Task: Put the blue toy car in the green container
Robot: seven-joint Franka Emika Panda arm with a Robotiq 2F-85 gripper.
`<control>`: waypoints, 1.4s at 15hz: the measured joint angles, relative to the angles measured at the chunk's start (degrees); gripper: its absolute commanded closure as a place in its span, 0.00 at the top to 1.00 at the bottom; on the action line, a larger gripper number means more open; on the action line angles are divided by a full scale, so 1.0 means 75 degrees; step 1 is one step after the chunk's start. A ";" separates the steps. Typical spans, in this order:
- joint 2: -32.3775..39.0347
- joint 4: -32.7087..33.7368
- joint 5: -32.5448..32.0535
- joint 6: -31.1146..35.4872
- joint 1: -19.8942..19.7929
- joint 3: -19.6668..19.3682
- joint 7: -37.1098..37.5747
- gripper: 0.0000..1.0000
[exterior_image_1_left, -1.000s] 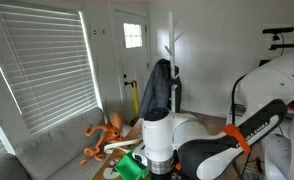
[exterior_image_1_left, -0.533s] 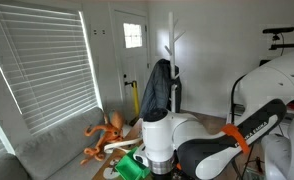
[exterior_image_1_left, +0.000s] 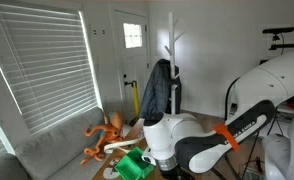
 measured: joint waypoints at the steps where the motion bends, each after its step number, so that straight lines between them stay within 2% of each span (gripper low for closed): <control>1: 0.0003 -0.0068 -0.0123 0.0003 -0.0026 -0.0004 0.0007 1.00; 5: 0.0090 -0.0389 -0.0805 0.0287 -0.0063 -0.0004 0.0035 1.00; 8: 0.0183 -0.0584 -0.0907 0.0759 -0.0065 -0.0004 0.0036 1.00; 10: 0.0261 -0.0624 -0.0880 0.0941 -0.0059 -0.0001 -0.0010 0.95; 11: 0.0303 -0.0636 -0.0871 0.1023 -0.0054 0.0002 -0.0027 0.88; 12: 0.0340 -0.0646 -0.0865 0.1138 -0.0049 0.0005 -0.0029 0.71; 16: 0.0403 -0.0683 -0.0781 0.1615 -0.0046 0.0007 -0.0037 0.42; 21: 0.0403 -0.0707 -0.0495 0.1867 -0.0017 0.0015 -0.0130 0.10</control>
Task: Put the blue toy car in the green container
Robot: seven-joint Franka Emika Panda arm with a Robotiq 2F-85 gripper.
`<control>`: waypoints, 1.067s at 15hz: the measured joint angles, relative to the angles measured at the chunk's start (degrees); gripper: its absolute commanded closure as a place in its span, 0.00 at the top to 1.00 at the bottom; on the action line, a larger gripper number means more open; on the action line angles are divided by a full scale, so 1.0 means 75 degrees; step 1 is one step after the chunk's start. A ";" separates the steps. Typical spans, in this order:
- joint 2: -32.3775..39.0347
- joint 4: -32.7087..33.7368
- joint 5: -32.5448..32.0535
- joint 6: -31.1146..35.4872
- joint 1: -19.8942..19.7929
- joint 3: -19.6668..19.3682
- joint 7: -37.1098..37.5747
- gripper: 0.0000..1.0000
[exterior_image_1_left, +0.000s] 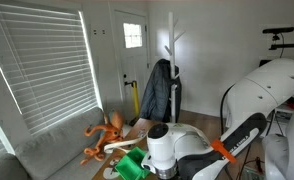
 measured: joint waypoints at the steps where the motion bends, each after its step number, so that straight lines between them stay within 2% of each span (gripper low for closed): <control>1: -0.0009 0.0004 0.0128 0.0058 0.0005 0.0000 -0.0042 0.10; 4: -0.0353 0.0084 0.1008 0.0427 -0.0033 -0.0124 -0.0211 0.10; 5: -0.0632 0.0124 0.1334 0.0422 -0.0061 -0.0235 -0.0309 0.35; 6: -0.0853 0.0146 0.1385 0.0364 -0.0078 -0.0302 -0.0360 0.35; 7: -0.0914 0.0132 0.1379 0.0333 -0.0076 -0.0311 -0.0359 0.10; 11: -0.0785 0.0108 0.1582 0.0633 -0.0067 -0.0324 -0.0156 0.10; 16: -0.0825 0.0619 0.2020 0.1131 -0.0344 -0.0677 0.0624 0.10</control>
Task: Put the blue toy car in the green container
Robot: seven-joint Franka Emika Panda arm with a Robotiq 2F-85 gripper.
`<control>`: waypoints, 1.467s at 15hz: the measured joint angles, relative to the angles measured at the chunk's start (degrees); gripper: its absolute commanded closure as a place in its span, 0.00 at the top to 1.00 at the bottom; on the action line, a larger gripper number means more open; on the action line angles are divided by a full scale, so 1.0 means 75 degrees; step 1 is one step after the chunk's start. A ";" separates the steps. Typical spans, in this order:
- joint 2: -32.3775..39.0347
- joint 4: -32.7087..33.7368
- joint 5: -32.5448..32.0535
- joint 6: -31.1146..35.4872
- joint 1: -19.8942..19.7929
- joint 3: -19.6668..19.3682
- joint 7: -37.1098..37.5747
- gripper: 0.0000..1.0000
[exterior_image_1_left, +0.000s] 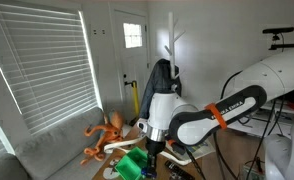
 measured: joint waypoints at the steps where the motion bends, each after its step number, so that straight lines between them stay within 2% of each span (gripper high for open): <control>1: 0.0044 0.0118 -0.0004 0.0088 -0.0103 -0.0033 0.0269 0.10; 9: 0.1074 0.0954 -0.0255 0.0455 -0.0875 -0.0199 0.2910 0.10; 12: 0.1295 0.1106 -0.0596 0.0390 -0.0944 -0.0230 0.4024 0.10; 16: 0.1412 0.1163 -0.0962 0.0239 -0.0945 -0.0257 0.5038 0.10; 17: 0.1426 0.1163 -0.1001 0.0239 -0.0945 -0.0269 0.5222 0.47; 18: 0.1436 0.1163 -0.1012 0.0239 -0.0946 -0.0281 0.5390 0.62; 22: 0.1468 0.1170 -0.1012 0.0185 -0.0936 -0.0291 0.5735 0.88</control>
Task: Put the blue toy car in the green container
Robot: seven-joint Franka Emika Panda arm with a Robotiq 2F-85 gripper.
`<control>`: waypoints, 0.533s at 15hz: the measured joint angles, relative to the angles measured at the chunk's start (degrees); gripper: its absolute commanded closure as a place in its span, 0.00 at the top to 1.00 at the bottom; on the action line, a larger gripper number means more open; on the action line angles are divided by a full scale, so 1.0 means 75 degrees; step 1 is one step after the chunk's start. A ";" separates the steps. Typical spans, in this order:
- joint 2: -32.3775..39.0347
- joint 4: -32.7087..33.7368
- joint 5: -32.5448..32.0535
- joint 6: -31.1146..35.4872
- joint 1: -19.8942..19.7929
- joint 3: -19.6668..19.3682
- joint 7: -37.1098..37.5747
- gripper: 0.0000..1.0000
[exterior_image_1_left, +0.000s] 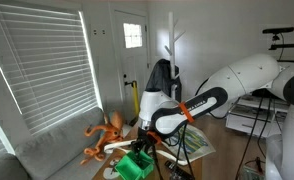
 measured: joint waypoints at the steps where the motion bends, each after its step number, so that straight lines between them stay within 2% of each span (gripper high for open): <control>1: -0.0003 0.0009 0.0000 0.0000 0.0013 0.0002 0.0036 0.96; 3: -0.0094 0.0014 0.0000 0.0138 0.0041 0.0034 0.0067 1.00; 6: -0.0543 -0.0077 -0.0002 0.0869 0.0159 0.0154 -0.0124 1.00; 8: -0.0933 -0.0179 0.0002 0.1003 0.0244 0.0269 -0.0308 1.00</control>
